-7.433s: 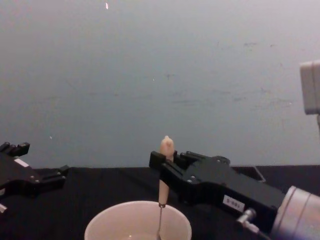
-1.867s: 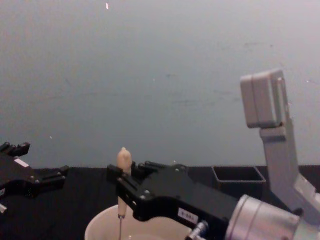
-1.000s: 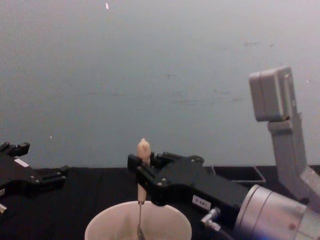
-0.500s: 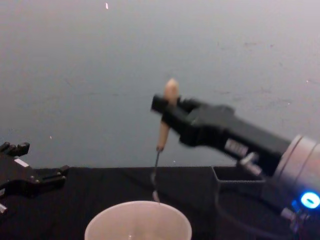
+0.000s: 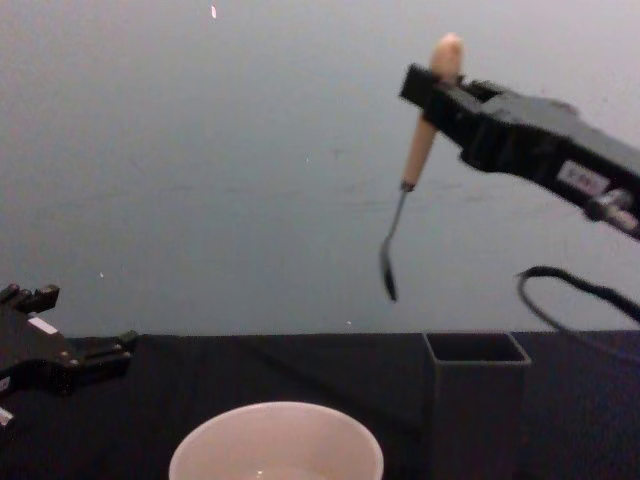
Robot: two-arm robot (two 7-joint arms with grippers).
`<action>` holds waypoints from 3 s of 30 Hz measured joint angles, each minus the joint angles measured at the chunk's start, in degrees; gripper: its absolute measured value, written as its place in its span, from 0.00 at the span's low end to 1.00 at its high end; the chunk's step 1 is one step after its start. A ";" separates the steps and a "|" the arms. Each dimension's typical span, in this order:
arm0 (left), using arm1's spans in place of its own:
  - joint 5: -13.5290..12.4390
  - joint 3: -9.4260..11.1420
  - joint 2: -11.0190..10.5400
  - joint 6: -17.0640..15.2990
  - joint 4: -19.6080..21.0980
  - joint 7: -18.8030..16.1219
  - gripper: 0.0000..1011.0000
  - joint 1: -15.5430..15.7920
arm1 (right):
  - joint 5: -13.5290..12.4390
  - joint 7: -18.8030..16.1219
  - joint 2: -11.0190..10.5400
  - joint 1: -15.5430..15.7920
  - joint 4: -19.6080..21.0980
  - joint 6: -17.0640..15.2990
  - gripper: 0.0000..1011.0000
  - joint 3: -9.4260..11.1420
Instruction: Pick up the stirring spoon with one hand, stir inside the cup, then place it back in its original position.
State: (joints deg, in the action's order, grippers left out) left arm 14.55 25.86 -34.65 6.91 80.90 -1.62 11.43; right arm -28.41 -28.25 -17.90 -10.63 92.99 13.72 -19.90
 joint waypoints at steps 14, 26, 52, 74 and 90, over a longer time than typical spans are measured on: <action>0.00 0.00 0.00 0.00 0.00 0.00 0.99 0.00 | -0.12 1.79 -3.39 3.88 3.26 -1.19 0.21 2.63; 0.00 0.00 0.00 0.00 0.00 0.00 0.99 0.00 | 1.51 3.51 -3.90 5.42 2.71 -2.44 0.21 3.67; 0.00 0.00 0.00 0.00 0.00 0.00 0.99 0.00 | 7.78 6.84 -0.71 4.49 -3.04 -3.15 0.21 2.84; 0.00 0.00 0.00 0.00 0.00 0.00 0.99 0.00 | 15.13 11.34 2.62 6.13 -4.54 -5.72 0.21 2.46; 0.00 0.00 0.00 0.00 0.00 0.00 0.99 0.00 | 15.35 11.48 2.66 6.14 -4.54 -5.79 0.28 2.44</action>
State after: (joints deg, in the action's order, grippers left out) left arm 14.55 25.86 -34.65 6.91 80.90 -1.62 11.43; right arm -13.06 -16.77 -15.24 -4.49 88.45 7.93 -17.47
